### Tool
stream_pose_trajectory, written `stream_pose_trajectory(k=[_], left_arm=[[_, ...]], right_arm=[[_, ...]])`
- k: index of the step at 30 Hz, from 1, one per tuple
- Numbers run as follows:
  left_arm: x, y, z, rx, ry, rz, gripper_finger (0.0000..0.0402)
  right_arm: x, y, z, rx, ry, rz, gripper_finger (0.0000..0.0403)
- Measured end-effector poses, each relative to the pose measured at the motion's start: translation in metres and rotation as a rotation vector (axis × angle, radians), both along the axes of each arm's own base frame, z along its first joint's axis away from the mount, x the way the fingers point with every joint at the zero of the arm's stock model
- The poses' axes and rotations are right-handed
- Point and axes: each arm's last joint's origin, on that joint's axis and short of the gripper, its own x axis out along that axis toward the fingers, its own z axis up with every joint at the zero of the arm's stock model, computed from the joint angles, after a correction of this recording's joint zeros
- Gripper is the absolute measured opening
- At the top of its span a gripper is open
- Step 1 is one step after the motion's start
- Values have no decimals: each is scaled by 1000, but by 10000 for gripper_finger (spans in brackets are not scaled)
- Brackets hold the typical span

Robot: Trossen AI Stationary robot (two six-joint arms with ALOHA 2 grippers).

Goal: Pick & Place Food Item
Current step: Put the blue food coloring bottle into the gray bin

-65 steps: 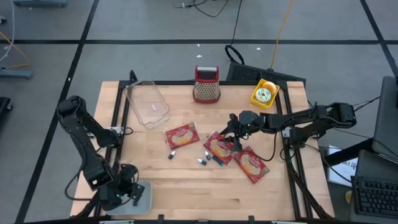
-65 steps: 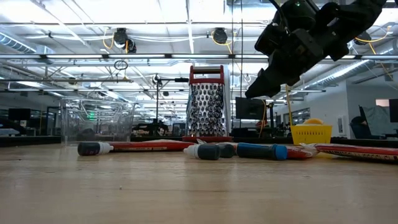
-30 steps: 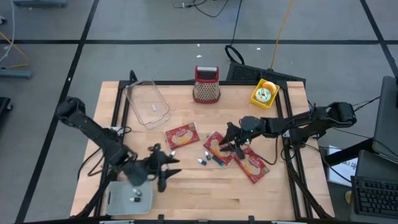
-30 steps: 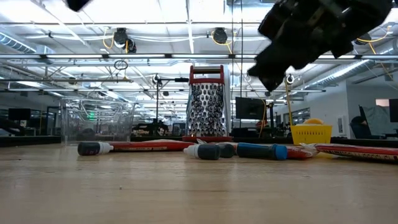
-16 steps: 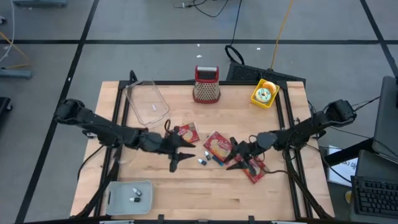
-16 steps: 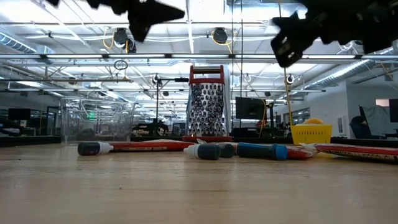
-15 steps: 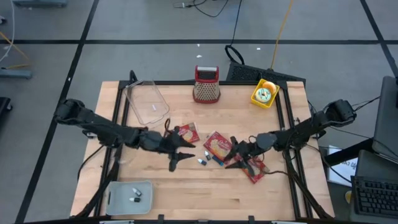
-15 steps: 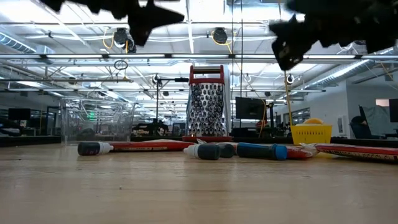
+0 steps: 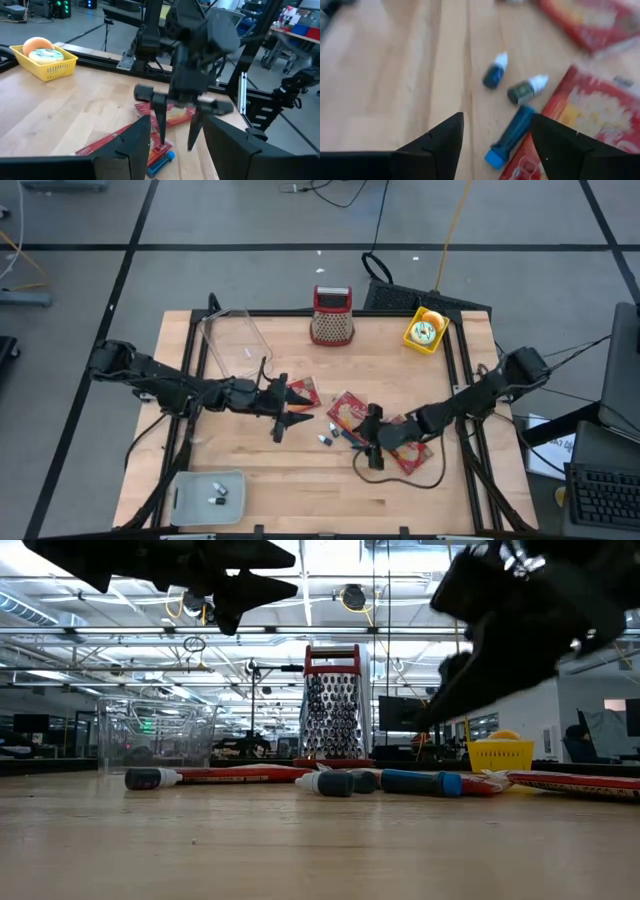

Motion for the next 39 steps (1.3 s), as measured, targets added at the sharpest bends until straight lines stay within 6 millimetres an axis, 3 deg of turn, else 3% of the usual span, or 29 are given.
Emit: stream_pose_trajectory(k=[7,13,19,25,30,39], left_arm=[[0,0,-2,-21,27,4,184],[0,0,-3,-19,37,6,184],[0,0,-3,-19,36,6,184],[0,0,-3,-20,36,6,184],[0,0,-3,-24,37,6,184],[-1,0,-3,-65,40,11,184]], right_arm=[[7,3,-33,19,93,-58,205],[10,2,-43,14,100,-73,175],[11,0,-44,-23,102,-74,120],[10,-2,-36,-51,88,-40,58],[10,-6,-19,-74,35,-17,58],[3,-16,33,-131,-144,39,65]])
